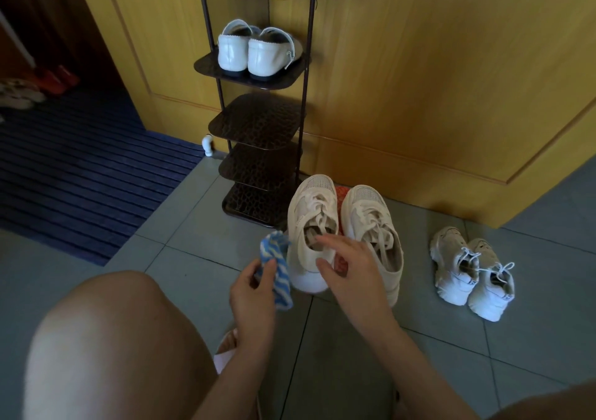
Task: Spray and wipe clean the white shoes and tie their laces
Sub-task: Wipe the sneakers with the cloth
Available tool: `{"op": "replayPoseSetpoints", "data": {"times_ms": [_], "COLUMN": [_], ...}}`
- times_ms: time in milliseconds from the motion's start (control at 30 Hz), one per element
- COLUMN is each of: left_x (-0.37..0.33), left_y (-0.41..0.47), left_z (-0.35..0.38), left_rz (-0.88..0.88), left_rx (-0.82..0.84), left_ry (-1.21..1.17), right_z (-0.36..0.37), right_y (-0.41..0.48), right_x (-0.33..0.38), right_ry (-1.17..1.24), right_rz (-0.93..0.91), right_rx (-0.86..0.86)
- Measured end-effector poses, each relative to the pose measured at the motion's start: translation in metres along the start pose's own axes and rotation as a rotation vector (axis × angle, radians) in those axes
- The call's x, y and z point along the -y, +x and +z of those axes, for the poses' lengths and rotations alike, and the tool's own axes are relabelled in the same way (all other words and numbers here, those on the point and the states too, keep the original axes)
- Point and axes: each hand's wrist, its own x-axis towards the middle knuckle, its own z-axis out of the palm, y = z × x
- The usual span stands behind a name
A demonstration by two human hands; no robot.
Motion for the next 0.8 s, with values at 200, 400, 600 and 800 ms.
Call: {"op": "replayPoseSetpoints", "data": {"times_ms": [200,400,600,800], "left_x": [0.017,0.027,0.040,0.037], "left_y": [-0.002,-0.006,-0.020,-0.004], "left_z": [0.032,0.037,0.030,0.035], "left_rz": [0.081,0.180,0.295,0.218], "left_rx": [-0.019,0.036,0.067,0.011], "left_ry": [0.047,0.109,0.275,0.226], "right_z": [0.028,0.031,0.030,0.029], "right_y": [0.000,0.007,0.007,0.007], "right_x": [-0.008,-0.004,-0.002,-0.005], "right_ry": [-0.066,0.143,0.184,0.252], "right_rz": [0.103,0.170,0.186,0.202], "right_rx": [-0.050,-0.119,-0.146,-0.118]}}
